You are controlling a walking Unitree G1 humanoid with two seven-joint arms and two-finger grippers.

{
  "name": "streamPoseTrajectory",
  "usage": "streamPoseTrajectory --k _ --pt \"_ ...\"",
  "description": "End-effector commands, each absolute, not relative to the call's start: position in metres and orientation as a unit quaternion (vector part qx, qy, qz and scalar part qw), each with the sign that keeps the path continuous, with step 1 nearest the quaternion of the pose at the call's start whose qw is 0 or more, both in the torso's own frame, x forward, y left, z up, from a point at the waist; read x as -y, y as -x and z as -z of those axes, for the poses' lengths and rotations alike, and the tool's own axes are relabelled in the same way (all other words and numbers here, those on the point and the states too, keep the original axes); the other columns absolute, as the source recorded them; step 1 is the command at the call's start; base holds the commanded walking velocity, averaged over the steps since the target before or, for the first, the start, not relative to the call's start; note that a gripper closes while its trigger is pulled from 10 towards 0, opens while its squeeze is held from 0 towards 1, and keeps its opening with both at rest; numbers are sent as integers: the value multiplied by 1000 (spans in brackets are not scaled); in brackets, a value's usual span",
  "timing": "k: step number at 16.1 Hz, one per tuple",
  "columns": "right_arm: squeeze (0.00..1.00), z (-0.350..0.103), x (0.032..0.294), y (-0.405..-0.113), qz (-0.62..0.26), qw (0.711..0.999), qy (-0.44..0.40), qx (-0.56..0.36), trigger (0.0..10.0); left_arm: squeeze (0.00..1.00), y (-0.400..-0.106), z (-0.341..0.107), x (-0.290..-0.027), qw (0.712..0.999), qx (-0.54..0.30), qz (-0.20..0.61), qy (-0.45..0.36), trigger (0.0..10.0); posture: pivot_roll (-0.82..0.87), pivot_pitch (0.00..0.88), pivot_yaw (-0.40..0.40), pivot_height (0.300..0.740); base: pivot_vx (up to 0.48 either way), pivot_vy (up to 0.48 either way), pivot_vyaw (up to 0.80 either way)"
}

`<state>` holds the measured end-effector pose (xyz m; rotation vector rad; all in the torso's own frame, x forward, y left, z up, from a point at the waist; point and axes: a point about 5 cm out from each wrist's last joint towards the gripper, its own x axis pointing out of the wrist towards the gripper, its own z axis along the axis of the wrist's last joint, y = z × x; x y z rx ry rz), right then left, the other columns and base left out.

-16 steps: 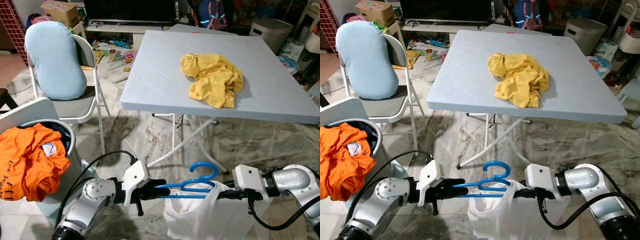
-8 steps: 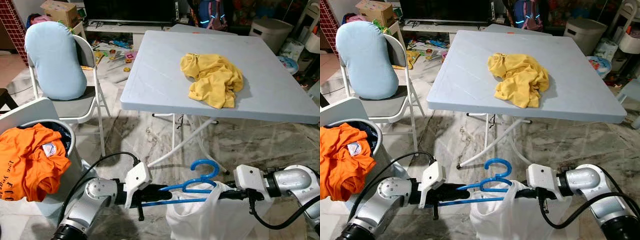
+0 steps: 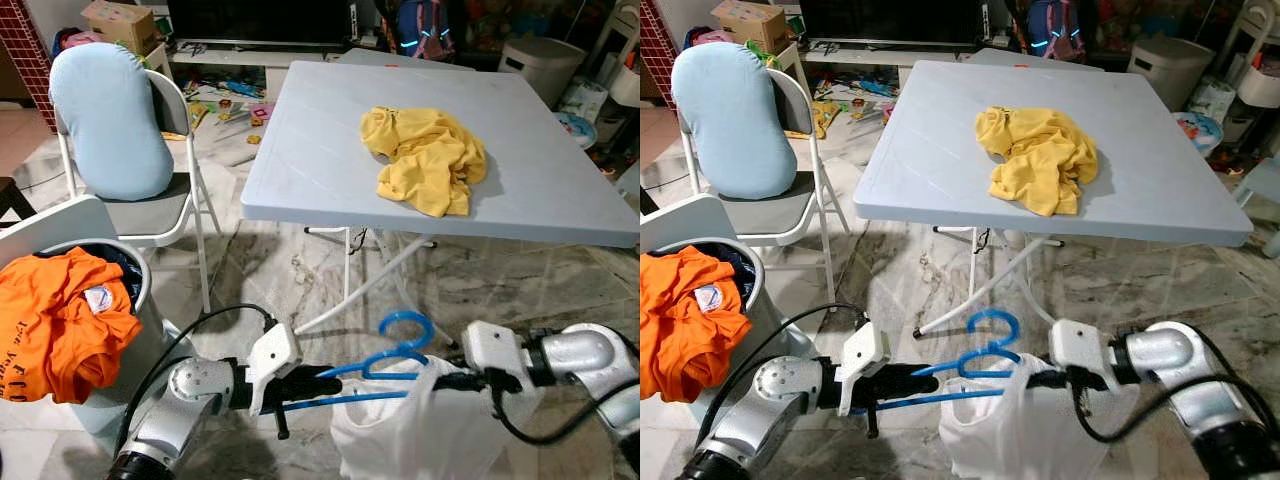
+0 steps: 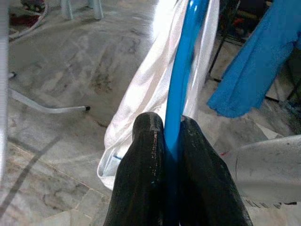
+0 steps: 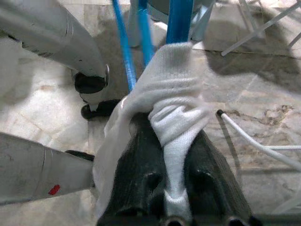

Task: Hang hanger

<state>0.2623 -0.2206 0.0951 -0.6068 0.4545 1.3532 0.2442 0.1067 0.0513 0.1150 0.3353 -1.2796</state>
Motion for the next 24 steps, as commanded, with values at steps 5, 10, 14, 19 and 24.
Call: streamPoseTrajectory --k 5,10,14,19,24 --pt "1000 -107 211 -295 -536 763 328 -152 10000 0 -245 -44 -121 853 -136 504 -35 0 33 29 -34 740 0 0 0" --pt "1000 -106 207 -323 -439 807 368 -141 10000 0 -242 -40 -137 886 -132 443 -31 0 54 19 -35 740 0 0 0" --pt "1000 -108 206 -336 -382 842 355 -139 10000 0 -246 -40 -141 906 -124 402 -47 0 58 15 -33 740 0 0 0" --pt "1000 -90 198 -347 -203 951 192 -135 10000 0 -261 -67 -126 935 -43 345 -76 0 72 14 -35 740 0 0 0" --pt "0 -53 182 -333 -87 977 70 -179 10000 0 -248 -63 -99 919 -39 390 -51 0 67 18 -29 740 0 0 0"
